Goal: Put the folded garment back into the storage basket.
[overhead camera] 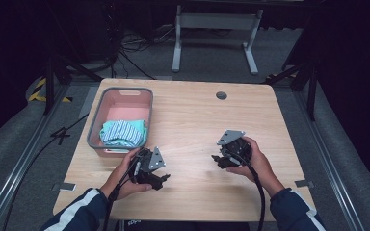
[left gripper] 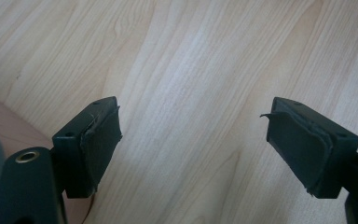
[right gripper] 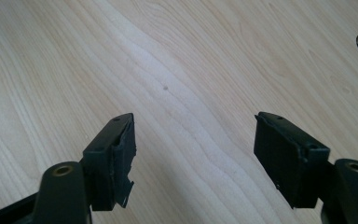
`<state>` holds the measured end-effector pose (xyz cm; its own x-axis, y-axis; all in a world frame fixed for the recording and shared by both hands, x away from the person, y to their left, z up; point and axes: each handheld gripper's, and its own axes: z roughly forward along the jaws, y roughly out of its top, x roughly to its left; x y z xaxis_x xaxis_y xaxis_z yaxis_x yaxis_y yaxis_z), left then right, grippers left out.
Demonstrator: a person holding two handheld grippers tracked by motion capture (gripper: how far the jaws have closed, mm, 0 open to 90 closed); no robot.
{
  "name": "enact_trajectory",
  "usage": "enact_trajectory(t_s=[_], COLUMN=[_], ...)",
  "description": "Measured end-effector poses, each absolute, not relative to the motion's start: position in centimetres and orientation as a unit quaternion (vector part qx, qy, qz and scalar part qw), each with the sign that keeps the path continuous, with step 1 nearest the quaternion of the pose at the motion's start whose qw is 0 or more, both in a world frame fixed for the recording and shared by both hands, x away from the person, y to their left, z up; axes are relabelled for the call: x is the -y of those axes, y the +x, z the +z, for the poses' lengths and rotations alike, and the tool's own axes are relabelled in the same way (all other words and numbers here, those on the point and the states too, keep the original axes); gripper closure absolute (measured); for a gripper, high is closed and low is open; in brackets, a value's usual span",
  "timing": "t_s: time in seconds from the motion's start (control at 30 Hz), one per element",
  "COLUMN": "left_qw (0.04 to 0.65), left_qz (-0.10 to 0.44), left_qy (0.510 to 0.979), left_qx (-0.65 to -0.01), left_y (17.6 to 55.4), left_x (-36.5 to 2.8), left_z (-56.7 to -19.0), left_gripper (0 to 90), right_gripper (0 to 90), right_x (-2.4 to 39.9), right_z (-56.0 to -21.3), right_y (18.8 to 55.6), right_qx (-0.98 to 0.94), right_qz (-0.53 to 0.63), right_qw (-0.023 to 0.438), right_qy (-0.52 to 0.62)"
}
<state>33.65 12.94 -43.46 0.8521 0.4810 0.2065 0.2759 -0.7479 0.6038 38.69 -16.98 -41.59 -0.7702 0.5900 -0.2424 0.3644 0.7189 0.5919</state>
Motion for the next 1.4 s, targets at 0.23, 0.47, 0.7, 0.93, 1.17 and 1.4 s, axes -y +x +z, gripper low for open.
enact_trajectory(t_s=[0.23, 0.47, 0.7, 0.93, 1.17, 1.4], left_qw=[0.285, 0.281, 0.290, 0.294, 0.343, 0.359], left_qz=[0.169, 0.156, 0.141, 0.121, 0.089, 0.086], left_qy=[0.921, 0.924, 0.922, 0.924, 0.904, 0.898], left_qx=[-0.205, -0.205, -0.216, -0.213, -0.239, -0.238], left_y=[33.5, 33.4, 33.2, 33.2, 33.5, 33.5], left_x=[-12.9, -13.0, -13.3, -13.8, -14.9, -15.2], left_z=[-44.3, -45.1, -46.0, -46.9, -47.9, -48.3], left_gripper=[17.8, 17.8, 17.4, 16.3, 16.0, 14.2], right_gripper=[29.5, 29.0, 26.9, 25.4, 22.9, 16.7], right_x=[18.2, 20.0, 22.5, 25.0, 27.2, 28.7], right_z=[-42.6, -43.8, -45.0, -46.6, -47.8, -48.6], right_y=[37.7, 36.6, 35.5, 34.3, 33.3, 32.9], right_qx=[-0.901, -0.896, -0.888, -0.879, -0.862, -0.835], right_qz=[0.267, 0.279, 0.294, 0.307, 0.335, 0.368], right_qw=[0.213, 0.214, 0.206, 0.193, 0.178, 0.163], right_qy=[0.266, 0.270, 0.287, 0.308, 0.337, 0.374])
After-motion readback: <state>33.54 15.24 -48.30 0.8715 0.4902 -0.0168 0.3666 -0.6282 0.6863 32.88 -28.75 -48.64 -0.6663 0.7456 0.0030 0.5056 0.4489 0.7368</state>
